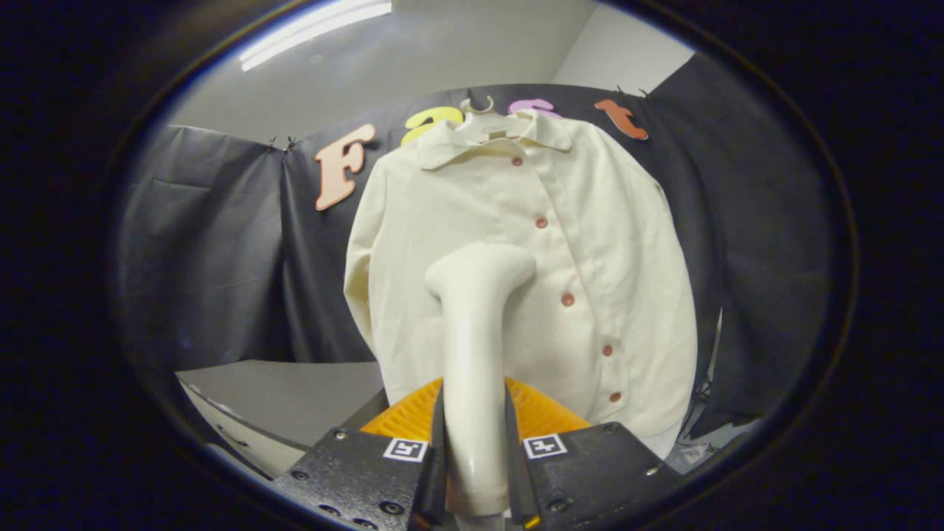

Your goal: Iron the clothes twice with a garment steamer, once on the left side and once on the right side.

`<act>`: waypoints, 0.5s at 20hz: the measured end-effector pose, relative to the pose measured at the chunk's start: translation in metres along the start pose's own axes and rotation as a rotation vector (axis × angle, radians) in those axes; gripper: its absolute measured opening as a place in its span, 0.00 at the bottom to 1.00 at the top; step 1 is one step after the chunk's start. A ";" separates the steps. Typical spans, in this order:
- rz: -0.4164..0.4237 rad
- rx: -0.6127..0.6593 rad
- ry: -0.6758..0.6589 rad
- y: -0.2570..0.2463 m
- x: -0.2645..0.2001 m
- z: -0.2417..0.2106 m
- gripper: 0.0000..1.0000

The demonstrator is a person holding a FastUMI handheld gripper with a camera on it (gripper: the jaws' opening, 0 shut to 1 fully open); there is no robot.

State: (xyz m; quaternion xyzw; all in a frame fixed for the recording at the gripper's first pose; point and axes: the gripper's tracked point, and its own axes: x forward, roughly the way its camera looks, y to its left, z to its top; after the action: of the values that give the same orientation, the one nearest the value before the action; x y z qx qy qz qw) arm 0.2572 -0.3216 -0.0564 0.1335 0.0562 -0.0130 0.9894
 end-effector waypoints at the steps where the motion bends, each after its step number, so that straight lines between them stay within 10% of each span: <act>1: 0.000 0.012 0.011 -0.004 -0.002 -0.011 0.33; 10: -0.004 0.077 0.111 -0.034 -0.027 -0.105 0.33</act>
State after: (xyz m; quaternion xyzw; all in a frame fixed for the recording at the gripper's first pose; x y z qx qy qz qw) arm 0.2174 -0.3262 -0.1631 0.1721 0.1107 -0.0096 0.9788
